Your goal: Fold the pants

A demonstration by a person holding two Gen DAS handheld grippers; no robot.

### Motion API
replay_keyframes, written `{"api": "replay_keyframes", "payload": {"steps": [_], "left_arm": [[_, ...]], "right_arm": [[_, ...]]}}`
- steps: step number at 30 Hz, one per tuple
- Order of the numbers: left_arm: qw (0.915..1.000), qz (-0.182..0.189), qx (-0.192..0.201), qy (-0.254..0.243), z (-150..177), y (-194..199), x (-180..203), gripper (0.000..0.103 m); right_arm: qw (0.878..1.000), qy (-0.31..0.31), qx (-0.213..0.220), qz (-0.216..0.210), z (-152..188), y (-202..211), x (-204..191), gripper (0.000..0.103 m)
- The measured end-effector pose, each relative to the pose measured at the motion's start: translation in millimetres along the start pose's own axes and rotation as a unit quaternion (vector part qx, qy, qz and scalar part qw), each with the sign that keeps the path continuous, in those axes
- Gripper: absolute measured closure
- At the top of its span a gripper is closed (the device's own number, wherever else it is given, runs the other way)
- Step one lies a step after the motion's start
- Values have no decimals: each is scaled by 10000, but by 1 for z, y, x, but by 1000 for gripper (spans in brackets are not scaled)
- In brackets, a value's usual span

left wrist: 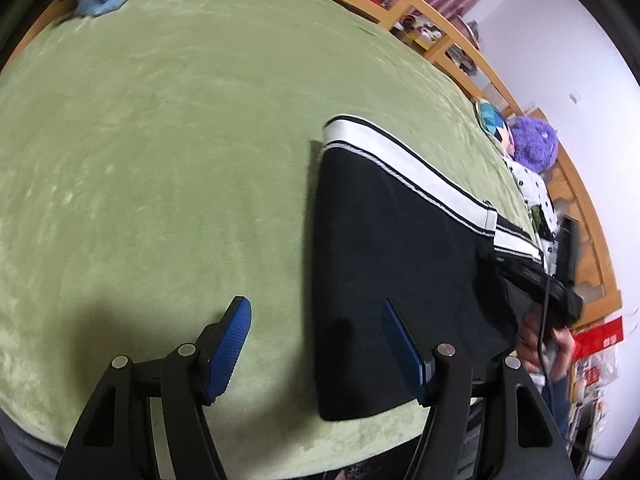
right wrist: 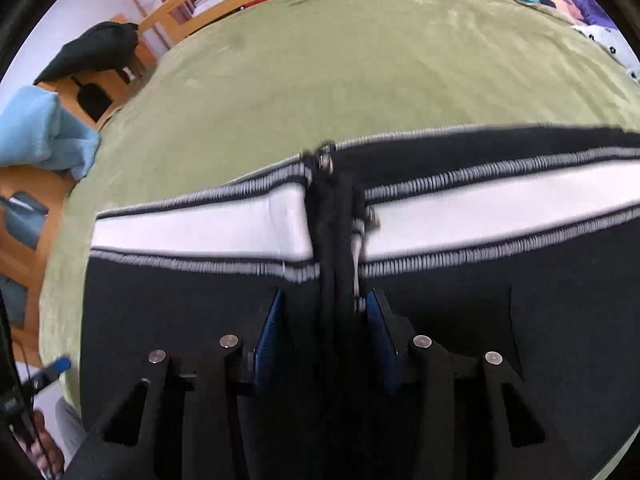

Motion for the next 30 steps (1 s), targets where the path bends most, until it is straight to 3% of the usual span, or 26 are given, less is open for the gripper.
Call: {"api": "replay_keyframes", "payload": {"steps": [3,7,10,13,17,22,28,29,30], "left_arm": [[9997,-71,-61,-237,-12,-14,14,37],[9991,-204,-169,-336,-28,-39,20,37],[9990,-70,-241,-375,-32,-55,22,37],[9991,38,-254,-343,-34,-66,23,37],[9991,183,-231,-289,-46,-78,29,37],[9989,169,-369,-241,-60,-92,38,28],[9987,303,-396,-92,-64,-93,35,28],[9988,307,-383,-91,-63,-93,34,29],[9990,273,-349,-73,-64,-92,34,37]], "right_arm": [[9986,64,472,212,25,33,12,49],[9930,-431,912,619,47,71,53,49],[9821,-1131,1261,828,63,105,115,39],[9692,-1878,1221,1025,83,118,178,38],[9588,-2436,1222,805,102,120,226,38],[9542,-2635,1237,691,94,111,253,36],[9444,-2926,1454,362,70,95,287,29],[9408,-3002,1547,278,65,92,293,27],[9380,-3055,1623,216,62,91,297,25]]}}
Point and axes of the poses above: each gripper's, at about its wrist camera, not at the fingertips, and y roughly against the way its jaws point, x to its right, z to its underside, the point moved 4 cm from there along -y, roughly the way its jaws point, and after that the axes turned 6 degrees about -x, right-handed, at the moved point
